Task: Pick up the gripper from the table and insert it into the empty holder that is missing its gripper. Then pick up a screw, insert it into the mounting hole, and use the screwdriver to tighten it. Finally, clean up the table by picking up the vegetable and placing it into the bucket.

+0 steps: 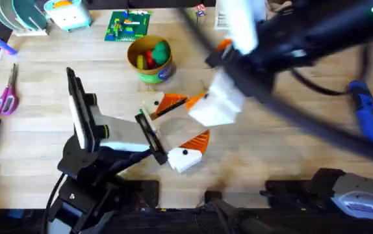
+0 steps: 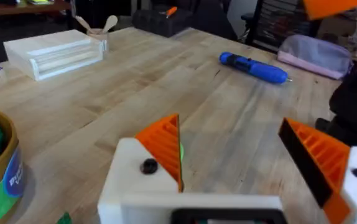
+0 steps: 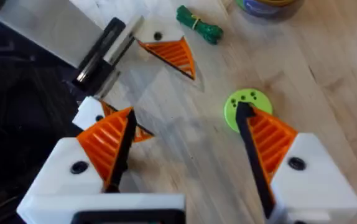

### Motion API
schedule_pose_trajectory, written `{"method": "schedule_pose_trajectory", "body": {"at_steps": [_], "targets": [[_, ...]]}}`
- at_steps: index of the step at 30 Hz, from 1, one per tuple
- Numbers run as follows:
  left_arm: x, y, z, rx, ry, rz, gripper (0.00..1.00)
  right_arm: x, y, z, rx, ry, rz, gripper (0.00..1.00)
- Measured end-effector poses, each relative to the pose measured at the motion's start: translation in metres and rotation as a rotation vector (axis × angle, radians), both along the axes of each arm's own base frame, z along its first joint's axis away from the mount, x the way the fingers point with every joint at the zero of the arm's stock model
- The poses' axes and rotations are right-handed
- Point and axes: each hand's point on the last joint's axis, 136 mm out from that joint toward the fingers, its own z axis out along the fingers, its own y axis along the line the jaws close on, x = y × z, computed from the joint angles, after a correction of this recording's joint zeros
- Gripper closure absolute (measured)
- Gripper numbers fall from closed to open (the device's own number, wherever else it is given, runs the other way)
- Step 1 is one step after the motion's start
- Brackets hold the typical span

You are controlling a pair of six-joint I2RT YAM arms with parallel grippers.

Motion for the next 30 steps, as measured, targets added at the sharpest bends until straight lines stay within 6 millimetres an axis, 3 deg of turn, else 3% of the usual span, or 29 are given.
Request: {"method": "schedule_pose_trajectory", "body": {"at_steps": [7, 11, 12, 14, 17, 18, 25, 30], "targets": [[0.0, 0.0, 0.0, 0.0, 0.0, 0.0, 0.008, -0.027, -0.059, 0.028, 0.012, -0.012, -0.079, 0.01], [0.0, 0.0, 0.0, -0.001, 0.001, 0.0, 0.025, -0.043, -0.081, 0.041, 0.038, -0.04, -0.107, 0.01], [0.0, 0.0, 0.0, 0.0, 0.001, 0.002, 0.121, -0.047, -0.086, 0.045, 0.049, -0.053, -0.109, 0.01], [0.0, 0.0, 0.0, 0.0, -0.001, 0.002, 0.403, -0.057, -0.095, 0.052, 0.072, -0.076, -0.111, 0.009], [0.0, 0.0, 0.0, 0.0, -0.001, 0.001, 0.882, -0.072, -0.108, 0.058, 0.092, -0.092, -0.126, 0.01], [0.0, 0.0, 0.0, 0.002, -0.005, 0.001, 0.965, -0.075, -0.112, 0.059, 0.096, -0.093, -0.134, 0.01], [0.0, 0.0, 0.0, 0.003, -0.006, 0.001, 0.983, -0.087, -0.129, 0.056, 0.08, -0.09, -0.176, 0.01], [0.0, 0.0, 0.0, 0.003, -0.006, 0.001, 0.984, -0.077, -0.147, 0.048, 0.001, -0.117, -0.263, 0.01]]}}
